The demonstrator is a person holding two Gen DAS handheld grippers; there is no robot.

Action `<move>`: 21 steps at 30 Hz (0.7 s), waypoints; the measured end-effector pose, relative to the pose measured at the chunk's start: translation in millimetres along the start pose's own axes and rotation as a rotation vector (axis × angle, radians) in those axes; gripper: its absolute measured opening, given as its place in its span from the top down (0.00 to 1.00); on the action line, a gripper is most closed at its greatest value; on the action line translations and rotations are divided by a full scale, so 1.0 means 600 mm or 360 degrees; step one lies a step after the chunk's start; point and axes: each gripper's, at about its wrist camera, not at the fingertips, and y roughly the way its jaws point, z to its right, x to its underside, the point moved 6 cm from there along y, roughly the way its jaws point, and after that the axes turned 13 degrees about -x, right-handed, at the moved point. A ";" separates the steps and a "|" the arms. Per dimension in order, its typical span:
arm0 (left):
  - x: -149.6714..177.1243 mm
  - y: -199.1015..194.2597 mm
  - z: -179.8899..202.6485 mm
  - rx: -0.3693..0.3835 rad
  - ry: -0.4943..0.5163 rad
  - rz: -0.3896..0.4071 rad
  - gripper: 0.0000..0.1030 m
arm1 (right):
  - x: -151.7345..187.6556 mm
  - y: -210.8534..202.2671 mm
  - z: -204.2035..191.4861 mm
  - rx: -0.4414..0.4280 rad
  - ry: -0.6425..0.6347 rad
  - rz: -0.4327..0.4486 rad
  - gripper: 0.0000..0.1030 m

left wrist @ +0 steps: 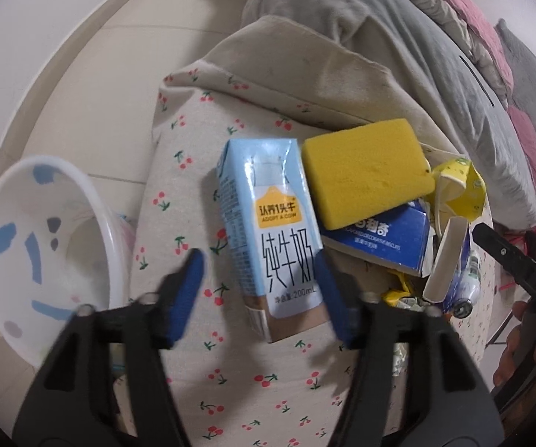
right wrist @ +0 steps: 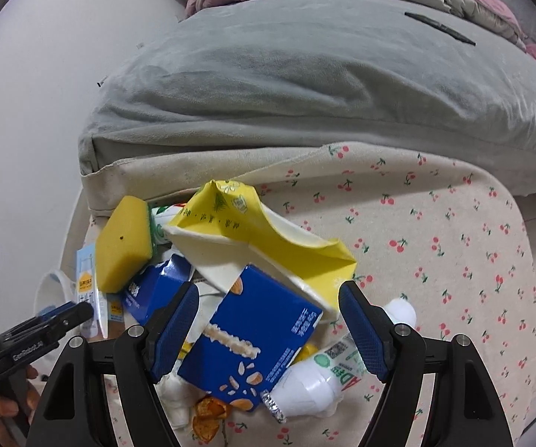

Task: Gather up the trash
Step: 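Grasp the light-blue milk carton with the left tool while the right tool reaches toward the yellow sponge, then lift the milk carton with the left tool while the right tool grasps the yellow sponge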

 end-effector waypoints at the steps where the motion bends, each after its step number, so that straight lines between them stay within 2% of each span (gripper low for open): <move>1: 0.000 0.003 -0.002 0.0029 -0.0029 -0.0020 0.37 | -0.010 -0.002 0.003 0.0015 -0.0004 0.0007 0.23; 3: 0.006 0.007 -0.005 0.0058 -0.0052 -0.0047 0.35 | -0.018 -0.003 -0.005 0.0027 -0.0015 0.0031 0.23; 5: 0.006 0.010 -0.004 0.0072 -0.0054 -0.0057 0.33 | -0.025 -0.008 -0.025 -0.0017 -0.0024 0.0056 0.23; 7: 0.007 0.012 0.000 0.0073 -0.0045 -0.0063 0.32 | -0.034 -0.013 -0.048 -0.0081 -0.0047 0.0084 0.23; 12: 0.017 0.034 0.018 0.0038 0.0004 -0.0136 0.32 | -0.038 -0.010 -0.080 -0.0143 -0.0062 0.0098 0.24; 14: 0.019 0.029 0.024 0.0013 0.0028 -0.0094 0.32 | -0.038 0.003 -0.083 -0.0157 -0.0051 0.0092 0.23; 15: 0.019 0.028 0.023 0.0012 0.0040 -0.0091 0.41 | -0.039 0.007 -0.084 -0.0162 -0.0041 0.0090 0.24; 21: 0.010 -0.004 0.009 0.0012 0.0061 0.0017 0.41 | -0.037 0.024 -0.087 -0.0210 -0.0006 0.0073 0.24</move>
